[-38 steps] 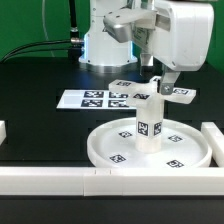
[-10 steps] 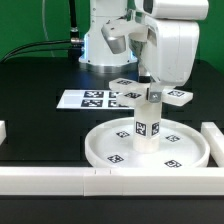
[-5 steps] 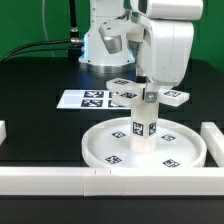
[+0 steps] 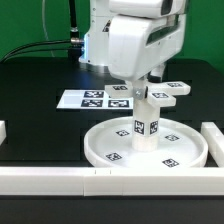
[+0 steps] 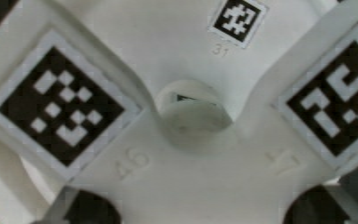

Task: Assemble round table

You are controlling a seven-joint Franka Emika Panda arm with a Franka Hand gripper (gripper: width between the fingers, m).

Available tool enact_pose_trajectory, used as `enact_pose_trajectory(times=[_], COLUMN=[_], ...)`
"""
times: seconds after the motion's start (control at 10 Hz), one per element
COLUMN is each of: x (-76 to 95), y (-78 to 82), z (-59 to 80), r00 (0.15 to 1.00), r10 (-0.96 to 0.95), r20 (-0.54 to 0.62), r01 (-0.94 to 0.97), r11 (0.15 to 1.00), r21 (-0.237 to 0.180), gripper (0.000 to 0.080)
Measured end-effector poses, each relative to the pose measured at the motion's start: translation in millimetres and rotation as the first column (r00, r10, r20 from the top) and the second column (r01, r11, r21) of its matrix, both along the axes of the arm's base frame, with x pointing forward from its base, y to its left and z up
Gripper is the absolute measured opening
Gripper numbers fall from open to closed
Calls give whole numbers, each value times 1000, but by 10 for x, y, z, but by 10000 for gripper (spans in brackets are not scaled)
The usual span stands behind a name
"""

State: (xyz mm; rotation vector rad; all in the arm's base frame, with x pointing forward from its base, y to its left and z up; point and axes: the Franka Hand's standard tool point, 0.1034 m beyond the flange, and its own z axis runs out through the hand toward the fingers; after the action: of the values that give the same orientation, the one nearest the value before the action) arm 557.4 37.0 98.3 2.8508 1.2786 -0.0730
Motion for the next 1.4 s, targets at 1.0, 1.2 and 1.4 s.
enact_pose_trajectory(times=[1.0, 1.2, 1.4], x=[10, 6, 11], y=[14, 20, 20], z=[-5, -6, -5], r00=[554, 333, 262], r10=[-832, -942, -965], r20=[-30, -35, -34], r01=[833, 943, 965], r11=[552, 331, 260], r21=[47, 44, 40], gripper=[445, 445, 445])
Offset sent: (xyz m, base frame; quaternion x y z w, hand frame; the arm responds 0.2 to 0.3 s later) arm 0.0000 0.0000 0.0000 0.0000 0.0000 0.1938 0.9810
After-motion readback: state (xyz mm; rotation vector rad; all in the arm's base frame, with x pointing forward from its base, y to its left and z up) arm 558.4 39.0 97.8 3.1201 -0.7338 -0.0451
